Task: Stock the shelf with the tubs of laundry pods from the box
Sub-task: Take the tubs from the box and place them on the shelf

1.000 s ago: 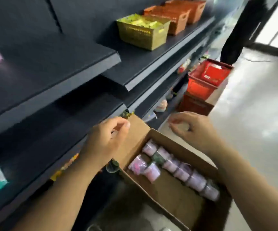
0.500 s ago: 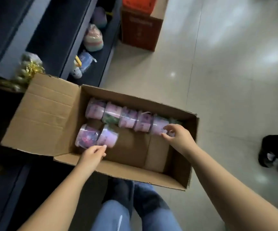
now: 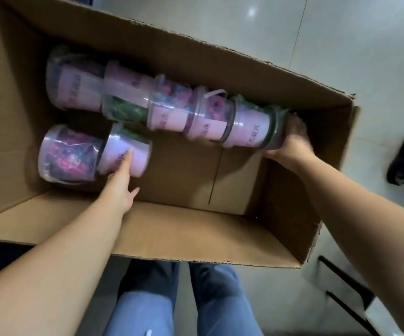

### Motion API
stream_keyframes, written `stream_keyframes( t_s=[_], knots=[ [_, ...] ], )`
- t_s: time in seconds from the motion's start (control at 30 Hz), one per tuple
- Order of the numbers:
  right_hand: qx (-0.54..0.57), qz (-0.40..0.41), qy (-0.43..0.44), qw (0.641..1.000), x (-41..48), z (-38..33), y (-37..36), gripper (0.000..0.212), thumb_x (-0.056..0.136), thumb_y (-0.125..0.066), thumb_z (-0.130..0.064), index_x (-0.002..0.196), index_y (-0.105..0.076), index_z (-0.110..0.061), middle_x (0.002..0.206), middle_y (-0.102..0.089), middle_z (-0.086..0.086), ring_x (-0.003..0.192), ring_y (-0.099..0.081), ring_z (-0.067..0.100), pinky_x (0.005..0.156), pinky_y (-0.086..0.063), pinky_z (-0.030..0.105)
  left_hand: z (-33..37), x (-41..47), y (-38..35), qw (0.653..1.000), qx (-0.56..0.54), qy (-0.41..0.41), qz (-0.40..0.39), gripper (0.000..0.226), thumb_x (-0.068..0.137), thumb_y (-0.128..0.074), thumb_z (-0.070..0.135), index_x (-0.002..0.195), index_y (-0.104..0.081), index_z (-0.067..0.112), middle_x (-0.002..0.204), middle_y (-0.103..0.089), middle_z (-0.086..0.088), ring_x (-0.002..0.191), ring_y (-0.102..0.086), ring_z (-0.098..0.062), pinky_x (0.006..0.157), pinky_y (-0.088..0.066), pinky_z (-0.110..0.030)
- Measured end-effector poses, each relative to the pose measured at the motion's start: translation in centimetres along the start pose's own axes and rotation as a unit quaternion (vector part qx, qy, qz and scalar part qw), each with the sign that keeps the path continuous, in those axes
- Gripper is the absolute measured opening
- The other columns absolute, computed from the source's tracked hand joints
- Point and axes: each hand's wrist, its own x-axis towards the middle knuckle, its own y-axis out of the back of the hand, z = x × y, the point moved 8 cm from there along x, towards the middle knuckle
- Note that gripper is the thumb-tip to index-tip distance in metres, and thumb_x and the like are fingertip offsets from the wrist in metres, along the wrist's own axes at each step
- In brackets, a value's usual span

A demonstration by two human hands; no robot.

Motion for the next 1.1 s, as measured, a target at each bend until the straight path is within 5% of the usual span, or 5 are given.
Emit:
stream_keyframes(
  t_s=[0.13, 0.43, 0.6, 0.77, 1.1],
  knots=[
    [-0.075, -0.036, 0.013, 0.996, 1.0, 1.0, -0.5, 0.115, 0.067, -0.078, -0.034, 0.148, 0.001, -0.01, 0.157, 0.002, 0.011, 0.145, 0.003, 0.026, 0.117, -0.002, 0.033, 0.3, 0.3, -0.6, 0.996, -0.076, -0.035, 0.029, 0.086, 0.07, -0.072, 0.049, 0.138, -0.027, 0.021, 0.146, -0.035, -0.002, 0.131, -0.037, -0.024, 0.106, -0.038, -0.045],
    [-0.136, 0.083, 0.022, 0.987, -4.7, 0.6, -1.4, 0.092, 0.065, -0.08, -0.035, 0.133, -0.035, 0.007, 0.127, -0.045, 0.028, 0.114, -0.043, 0.042, 0.09, -0.04, 0.047, -2.2, -2.9, -0.5, 0.997, 0.059, -0.044, 0.026, 0.042, 0.082, -0.067, 0.024, 0.116, -0.045, 0.013, 0.112, -0.052, 0.001, 0.102, -0.05, -0.012, 0.098, -0.041, -0.031],
    [-0.139, -0.044, 0.002, 0.989, -3.5, 2.3, -3.9, 0.109, 0.074, -0.073, -0.039, 0.147, 0.0, -0.004, 0.154, -0.006, 0.017, 0.141, -0.008, 0.033, 0.114, -0.014, 0.04, -2.8, -2.5, -0.7, 0.95, 0.295, -0.099, -0.002, 0.101, 0.051, -0.087, 0.034, 0.133, -0.035, 0.004, 0.127, -0.055, -0.009, 0.113, -0.054, -0.021, 0.104, -0.04, -0.038],
    [-0.093, -0.074, 0.011, 0.993, -1.8, 3.1, -4.6, 0.117, 0.069, -0.078, -0.036, 0.148, 0.005, -0.011, 0.157, 0.001, 0.01, 0.144, -0.003, 0.026, 0.117, -0.013, 0.037, -2.2, -1.5, -2.3, 0.92, 0.361, -0.152, 0.02, 0.101, 0.062, -0.083, 0.026, 0.139, -0.021, 0.008, 0.14, -0.041, -0.011, 0.125, -0.044, -0.024, 0.107, -0.034, -0.033],
    [0.386, -0.186, -0.14, 0.893, -11.8, 2.4, -9.9, 0.094, 0.046, -0.085, -0.051, 0.126, -0.05, -0.016, 0.116, -0.064, 0.002, 0.106, -0.061, 0.016, 0.093, -0.051, 0.035, -0.2, -5.8, -2.5, 0.935, 0.311, -0.165, -0.037, 0.101, 0.048, -0.083, 0.037, 0.128, -0.028, 0.01, 0.13, -0.046, -0.007, 0.116, -0.05, -0.02, 0.104, -0.039, -0.035]
  ],
)
